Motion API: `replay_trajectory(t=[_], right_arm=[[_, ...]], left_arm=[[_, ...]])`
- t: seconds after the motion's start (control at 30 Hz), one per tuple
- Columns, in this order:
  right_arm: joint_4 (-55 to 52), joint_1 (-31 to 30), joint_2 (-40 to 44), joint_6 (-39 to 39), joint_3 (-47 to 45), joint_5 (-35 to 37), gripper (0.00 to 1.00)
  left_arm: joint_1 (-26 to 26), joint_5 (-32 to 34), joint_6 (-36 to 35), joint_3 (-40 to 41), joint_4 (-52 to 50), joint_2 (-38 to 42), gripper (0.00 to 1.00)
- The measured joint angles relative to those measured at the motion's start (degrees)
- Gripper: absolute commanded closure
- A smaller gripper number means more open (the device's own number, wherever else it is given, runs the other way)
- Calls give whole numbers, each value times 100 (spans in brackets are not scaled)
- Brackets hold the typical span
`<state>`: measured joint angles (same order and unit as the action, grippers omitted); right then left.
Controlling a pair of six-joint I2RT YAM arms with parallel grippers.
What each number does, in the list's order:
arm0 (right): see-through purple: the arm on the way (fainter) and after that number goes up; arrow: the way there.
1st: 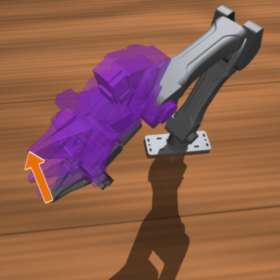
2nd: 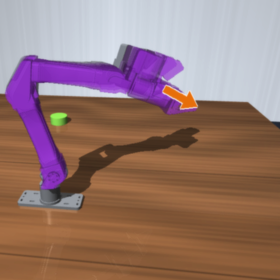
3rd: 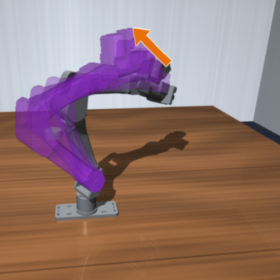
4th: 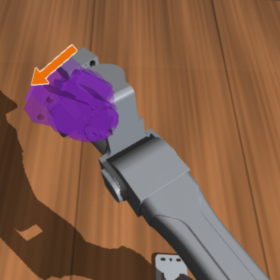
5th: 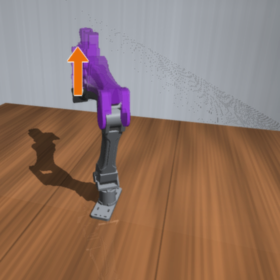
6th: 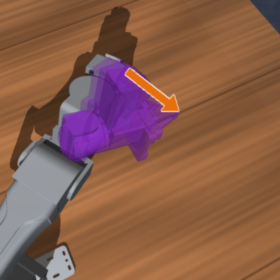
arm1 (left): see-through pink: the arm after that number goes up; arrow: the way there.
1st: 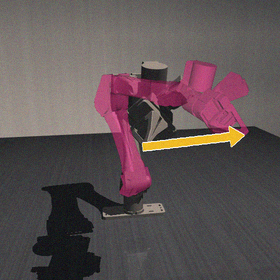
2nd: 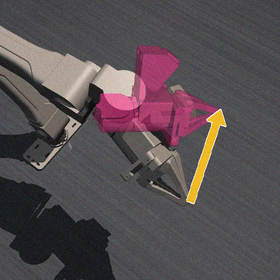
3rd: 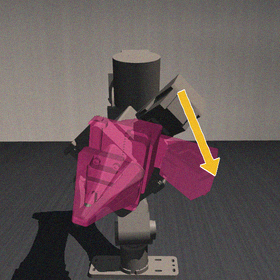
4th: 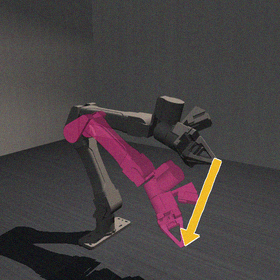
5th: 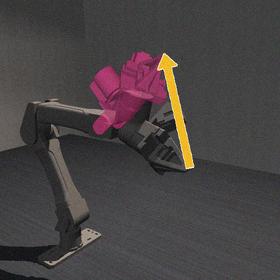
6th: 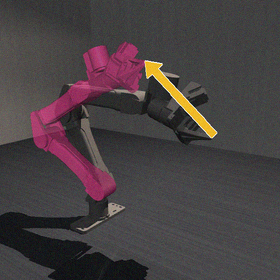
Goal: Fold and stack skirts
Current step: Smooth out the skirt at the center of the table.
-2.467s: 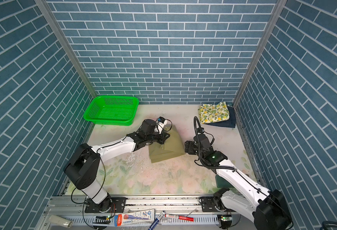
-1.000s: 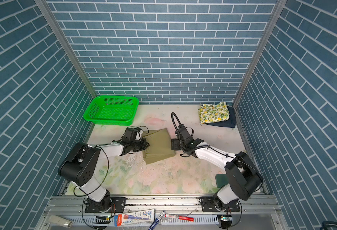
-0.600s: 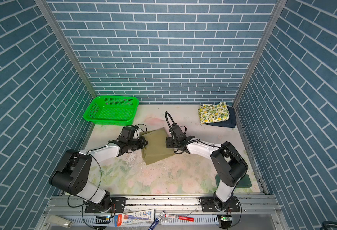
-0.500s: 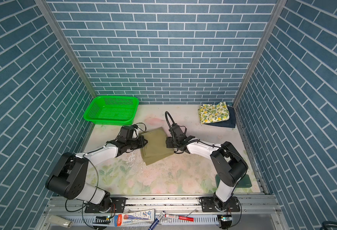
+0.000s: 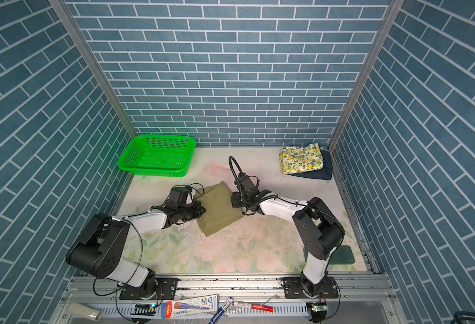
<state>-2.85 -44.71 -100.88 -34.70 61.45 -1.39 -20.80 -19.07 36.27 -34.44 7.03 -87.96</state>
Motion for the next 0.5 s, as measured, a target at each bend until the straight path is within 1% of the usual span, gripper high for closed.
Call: replay_trajectory(t=[0.37,0.5], right_arm=[[262,-195,-702,-153,57,-37,67],[466,-271,-798,-240,11,42,71]], left_arm=[[0,149,-2,4,238,-214,100],[-2,203,-7,-22,205,-214,100]])
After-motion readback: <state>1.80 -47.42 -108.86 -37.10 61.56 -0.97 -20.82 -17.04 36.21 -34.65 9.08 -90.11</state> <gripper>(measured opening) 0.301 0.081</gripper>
